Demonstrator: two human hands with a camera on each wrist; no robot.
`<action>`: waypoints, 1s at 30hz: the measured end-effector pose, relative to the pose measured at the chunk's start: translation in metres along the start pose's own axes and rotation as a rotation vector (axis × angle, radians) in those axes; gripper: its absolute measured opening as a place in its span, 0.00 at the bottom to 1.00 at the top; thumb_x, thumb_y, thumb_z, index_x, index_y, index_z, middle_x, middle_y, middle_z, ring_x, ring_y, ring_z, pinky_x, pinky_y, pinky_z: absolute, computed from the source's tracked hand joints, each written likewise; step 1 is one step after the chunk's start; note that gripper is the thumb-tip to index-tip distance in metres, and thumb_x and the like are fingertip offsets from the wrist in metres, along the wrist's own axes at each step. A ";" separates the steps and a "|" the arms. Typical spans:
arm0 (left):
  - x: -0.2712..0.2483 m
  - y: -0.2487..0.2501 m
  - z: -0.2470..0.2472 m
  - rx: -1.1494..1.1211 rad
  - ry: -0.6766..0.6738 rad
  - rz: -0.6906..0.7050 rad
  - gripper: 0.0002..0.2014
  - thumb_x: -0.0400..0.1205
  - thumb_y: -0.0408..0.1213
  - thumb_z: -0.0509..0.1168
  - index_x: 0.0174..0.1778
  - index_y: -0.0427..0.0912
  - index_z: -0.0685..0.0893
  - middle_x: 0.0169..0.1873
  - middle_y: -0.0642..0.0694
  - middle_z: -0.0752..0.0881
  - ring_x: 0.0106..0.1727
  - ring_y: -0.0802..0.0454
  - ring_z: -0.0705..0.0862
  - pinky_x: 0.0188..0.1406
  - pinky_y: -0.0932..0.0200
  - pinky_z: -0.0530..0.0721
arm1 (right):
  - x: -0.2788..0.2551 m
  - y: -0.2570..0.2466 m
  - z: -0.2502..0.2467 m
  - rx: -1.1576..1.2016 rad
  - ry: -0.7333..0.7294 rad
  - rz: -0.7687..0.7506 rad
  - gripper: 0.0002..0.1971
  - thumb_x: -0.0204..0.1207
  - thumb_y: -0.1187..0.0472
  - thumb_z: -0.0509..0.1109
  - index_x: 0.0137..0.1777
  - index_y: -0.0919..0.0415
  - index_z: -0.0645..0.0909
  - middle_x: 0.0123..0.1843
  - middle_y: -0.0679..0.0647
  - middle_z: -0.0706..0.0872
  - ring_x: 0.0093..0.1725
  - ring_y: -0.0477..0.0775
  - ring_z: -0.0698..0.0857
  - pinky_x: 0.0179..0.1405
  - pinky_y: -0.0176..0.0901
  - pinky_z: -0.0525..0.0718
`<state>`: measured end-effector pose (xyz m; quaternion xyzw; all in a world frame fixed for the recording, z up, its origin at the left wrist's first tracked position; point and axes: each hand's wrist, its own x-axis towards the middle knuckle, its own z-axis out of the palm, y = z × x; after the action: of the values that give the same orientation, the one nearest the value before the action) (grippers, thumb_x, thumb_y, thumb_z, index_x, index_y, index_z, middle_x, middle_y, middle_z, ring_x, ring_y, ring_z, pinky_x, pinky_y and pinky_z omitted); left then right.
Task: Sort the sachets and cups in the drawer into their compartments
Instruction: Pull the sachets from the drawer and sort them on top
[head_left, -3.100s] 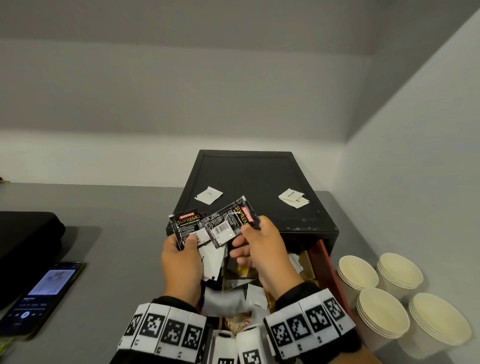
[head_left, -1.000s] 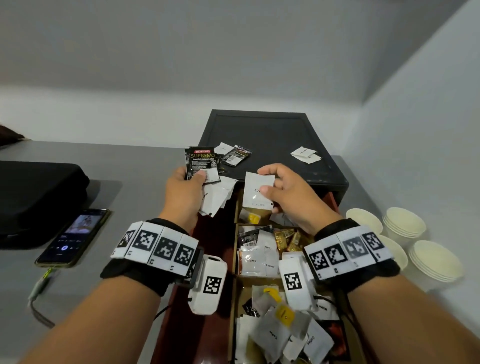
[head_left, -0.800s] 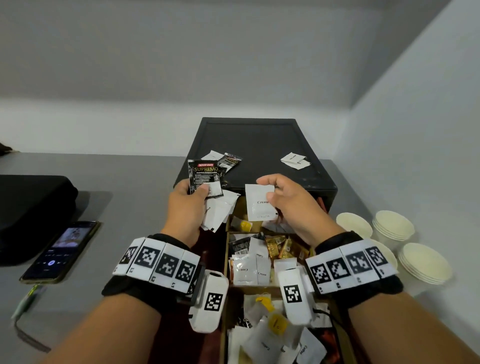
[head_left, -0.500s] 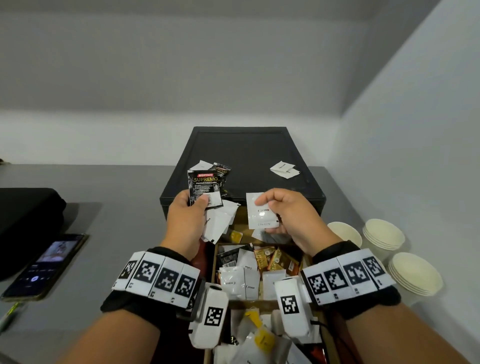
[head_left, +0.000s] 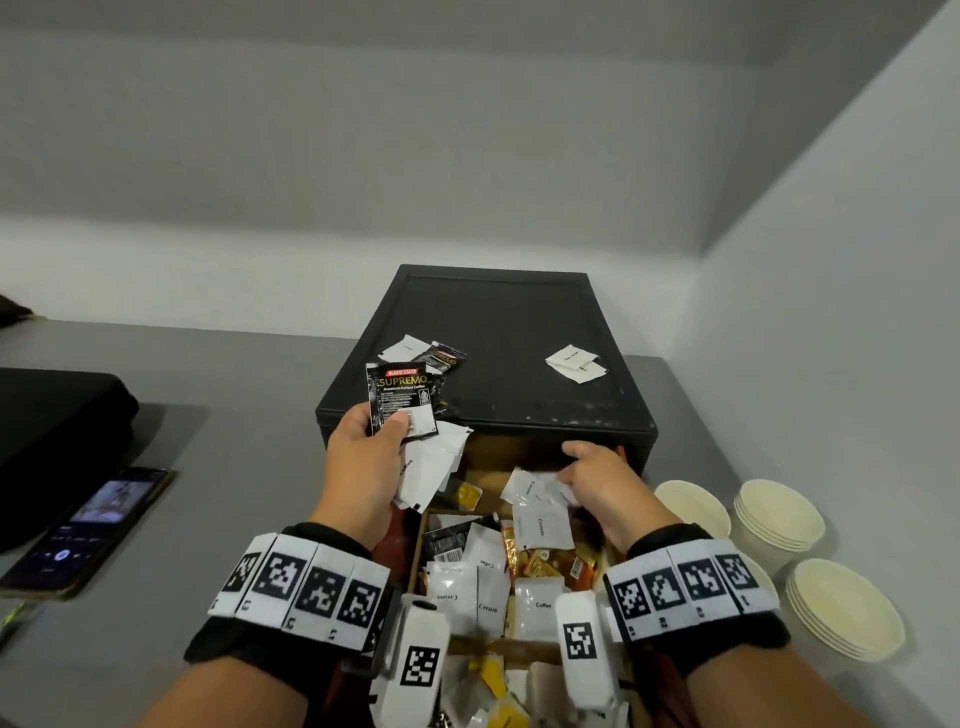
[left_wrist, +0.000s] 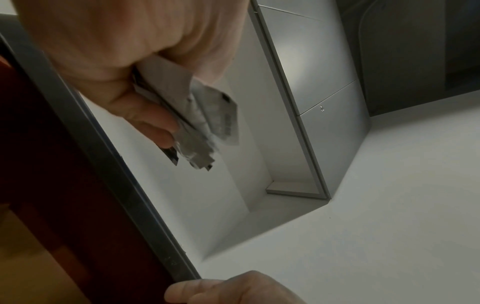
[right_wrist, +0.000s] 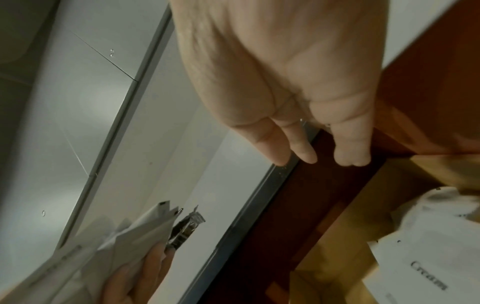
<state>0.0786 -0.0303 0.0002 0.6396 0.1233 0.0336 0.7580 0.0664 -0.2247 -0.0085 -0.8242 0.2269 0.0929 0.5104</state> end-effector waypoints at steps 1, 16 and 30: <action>0.002 -0.001 -0.002 0.002 -0.004 -0.003 0.06 0.85 0.32 0.61 0.45 0.47 0.80 0.47 0.38 0.89 0.45 0.40 0.89 0.51 0.34 0.85 | 0.001 0.000 0.001 -0.033 0.002 -0.011 0.25 0.83 0.69 0.57 0.79 0.54 0.66 0.80 0.57 0.63 0.79 0.58 0.62 0.77 0.51 0.62; 0.032 -0.006 -0.031 0.026 -0.123 -0.056 0.07 0.85 0.30 0.60 0.46 0.45 0.81 0.46 0.37 0.89 0.46 0.36 0.88 0.51 0.32 0.84 | 0.040 0.015 0.040 -0.666 0.087 0.018 0.13 0.76 0.67 0.63 0.60 0.63 0.81 0.62 0.60 0.83 0.60 0.59 0.82 0.57 0.44 0.80; 0.027 -0.017 -0.015 -0.007 -0.103 -0.014 0.08 0.85 0.30 0.60 0.44 0.46 0.82 0.43 0.41 0.89 0.40 0.45 0.87 0.45 0.45 0.86 | -0.019 -0.031 0.046 0.010 -0.179 -0.128 0.26 0.79 0.43 0.64 0.73 0.54 0.71 0.57 0.52 0.83 0.51 0.50 0.84 0.51 0.45 0.84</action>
<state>0.0996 -0.0129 -0.0223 0.6370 0.0885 -0.0045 0.7658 0.0680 -0.1672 0.0029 -0.8230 0.1279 0.1321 0.5375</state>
